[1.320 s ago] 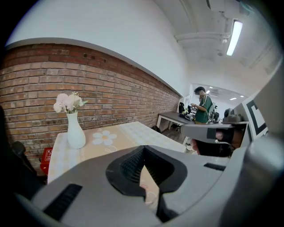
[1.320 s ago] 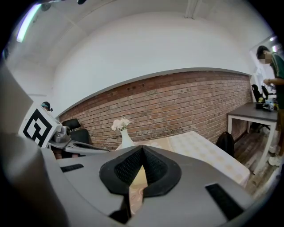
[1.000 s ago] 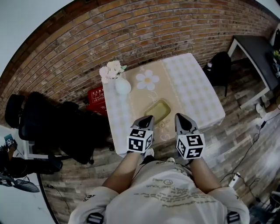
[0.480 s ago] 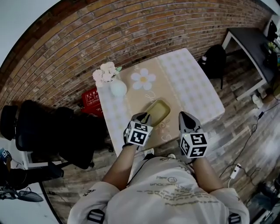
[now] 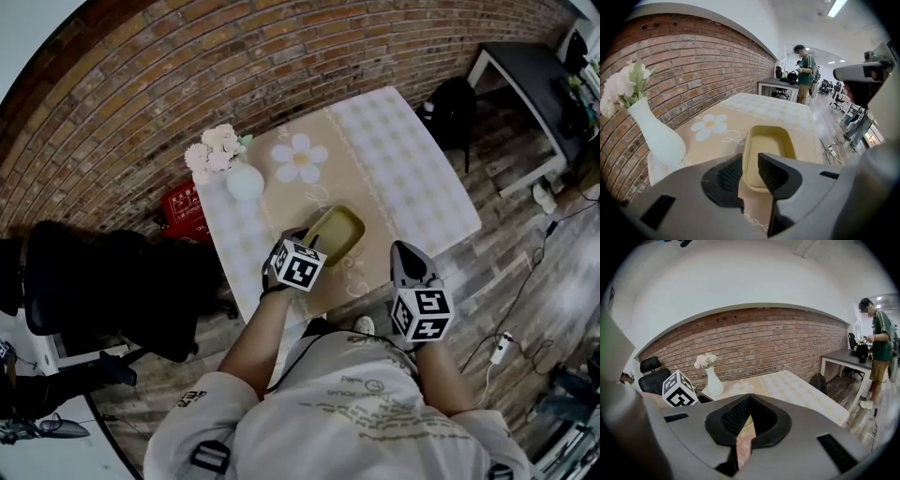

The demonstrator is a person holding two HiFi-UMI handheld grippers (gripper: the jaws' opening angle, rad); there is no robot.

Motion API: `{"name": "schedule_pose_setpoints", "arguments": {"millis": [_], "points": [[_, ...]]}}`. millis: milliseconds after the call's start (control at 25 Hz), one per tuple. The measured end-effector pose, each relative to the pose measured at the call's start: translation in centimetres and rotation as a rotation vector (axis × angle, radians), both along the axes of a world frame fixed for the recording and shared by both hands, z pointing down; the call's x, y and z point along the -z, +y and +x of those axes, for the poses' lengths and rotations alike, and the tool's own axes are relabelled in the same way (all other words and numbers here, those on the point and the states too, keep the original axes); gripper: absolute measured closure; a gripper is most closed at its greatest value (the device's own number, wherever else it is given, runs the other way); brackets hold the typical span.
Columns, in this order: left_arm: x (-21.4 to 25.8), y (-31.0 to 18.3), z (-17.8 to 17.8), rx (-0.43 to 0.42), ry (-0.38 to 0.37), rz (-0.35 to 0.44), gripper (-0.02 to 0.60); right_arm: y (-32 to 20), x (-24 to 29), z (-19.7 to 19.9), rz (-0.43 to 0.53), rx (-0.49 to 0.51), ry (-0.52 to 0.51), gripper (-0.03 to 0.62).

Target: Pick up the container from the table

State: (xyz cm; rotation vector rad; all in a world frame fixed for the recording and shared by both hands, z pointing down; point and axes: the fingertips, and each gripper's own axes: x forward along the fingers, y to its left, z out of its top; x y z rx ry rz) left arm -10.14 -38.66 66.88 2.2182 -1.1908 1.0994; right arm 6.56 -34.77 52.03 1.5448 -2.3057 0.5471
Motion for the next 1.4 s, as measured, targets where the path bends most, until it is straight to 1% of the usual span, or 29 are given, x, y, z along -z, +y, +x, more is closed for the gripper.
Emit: {"name": "schedule_pose_setpoints", "arguments": {"millis": [200, 320, 440, 560, 720, 760, 840, 880, 1080, 1200, 1400], "points": [[-2.5, -1.1, -0.1, -0.028, -0.013, -0.056, 0.494, 0.0, -1.0, 0.2, -0.026, -0.037, 0.014, 0.592], [-3.8, -1.6, -0.3, -0.032, -0.020, -0.084, 0.494, -0.1, -1.3, 0.5, -0.035, -0.060, 0.022, 0.592], [-4.8, -2.1, -0.4, -0.031, -0.012, -0.116, 0.494, -0.4, -1.6, 0.9, -0.045, -0.085, 0.023, 0.592], [-6.0, -2.0, -0.2, -0.042, -0.010, -0.172, 0.495, -0.7, -1.9, 1.2, -0.052, -0.101, 0.025, 0.592], [-6.8, -1.8, -0.5, -0.011, -0.001, -0.219, 0.497, -0.9, -2.1, 1.2, -0.060, -0.109, 0.031, 0.592], [-6.8, -1.7, -0.5, -0.006, 0.004, -0.226, 0.507, -1.0, -2.1, 1.2, -0.061, -0.110, 0.032, 0.592], [-6.9, -1.7, -0.4, -0.004, 0.011, -0.233, 0.558, -1.1, -2.2, 1.2, -0.062, -0.109, 0.035, 0.592], [-6.9, -1.7, -0.4, -0.004, 0.015, -0.234, 0.563, -1.2, -2.2, 1.2, -0.061, -0.108, 0.036, 0.592], [-5.9, -1.6, 0.2, 0.010, 0.051, -0.227, 0.569, -1.4, -2.1, 1.1, -0.059, -0.097, 0.040, 0.592], [-4.8, -1.5, 0.1, 0.033, 0.068, -0.220, 0.569, -1.4, -1.8, 0.9, -0.050, -0.085, 0.039, 0.592], [-2.5, -1.5, -0.9, 0.084, 0.069, -0.170, 0.571, -1.2, -1.0, 0.8, -0.025, -0.071, 0.032, 0.592]]}}
